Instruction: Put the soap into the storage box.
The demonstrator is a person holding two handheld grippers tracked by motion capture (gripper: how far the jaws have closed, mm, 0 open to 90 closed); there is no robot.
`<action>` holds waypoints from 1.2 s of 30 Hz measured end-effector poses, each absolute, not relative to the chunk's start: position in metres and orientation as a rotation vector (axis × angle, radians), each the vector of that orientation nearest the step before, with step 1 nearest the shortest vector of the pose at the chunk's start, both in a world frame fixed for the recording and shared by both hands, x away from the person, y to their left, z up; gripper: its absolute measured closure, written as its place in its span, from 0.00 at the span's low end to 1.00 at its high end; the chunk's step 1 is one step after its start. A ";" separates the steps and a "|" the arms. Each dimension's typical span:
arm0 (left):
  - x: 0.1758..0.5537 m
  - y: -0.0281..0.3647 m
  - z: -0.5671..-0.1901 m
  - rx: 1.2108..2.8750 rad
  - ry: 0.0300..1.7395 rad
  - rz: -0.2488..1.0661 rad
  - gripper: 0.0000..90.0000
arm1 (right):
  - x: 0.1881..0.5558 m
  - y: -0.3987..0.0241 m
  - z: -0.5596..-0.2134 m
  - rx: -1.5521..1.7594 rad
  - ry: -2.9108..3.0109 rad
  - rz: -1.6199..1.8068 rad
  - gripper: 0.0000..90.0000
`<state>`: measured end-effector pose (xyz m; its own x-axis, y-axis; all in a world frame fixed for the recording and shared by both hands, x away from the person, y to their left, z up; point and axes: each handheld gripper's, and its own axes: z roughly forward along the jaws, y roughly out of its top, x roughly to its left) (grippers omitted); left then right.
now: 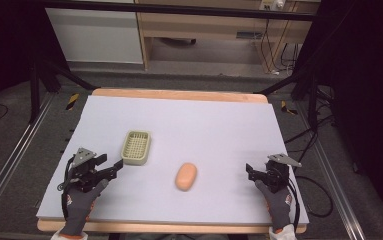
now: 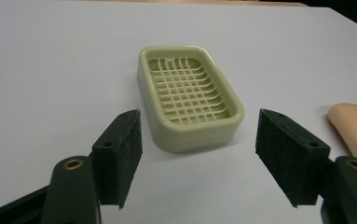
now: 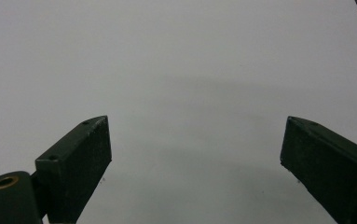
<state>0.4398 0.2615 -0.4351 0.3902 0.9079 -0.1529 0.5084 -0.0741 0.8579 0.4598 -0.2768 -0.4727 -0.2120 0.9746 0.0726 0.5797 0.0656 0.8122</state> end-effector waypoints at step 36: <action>0.454 0.150 -0.398 1.937 0.945 0.423 0.28 | 0.452 -0.261 -0.471 1.502 1.877 0.960 0.08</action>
<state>0.4540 0.1501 -0.3985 0.6476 0.7578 -0.0796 0.4458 -0.2922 0.8461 0.4516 -0.2613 -0.4710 -0.2276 0.9736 0.0175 0.5844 0.1222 0.8022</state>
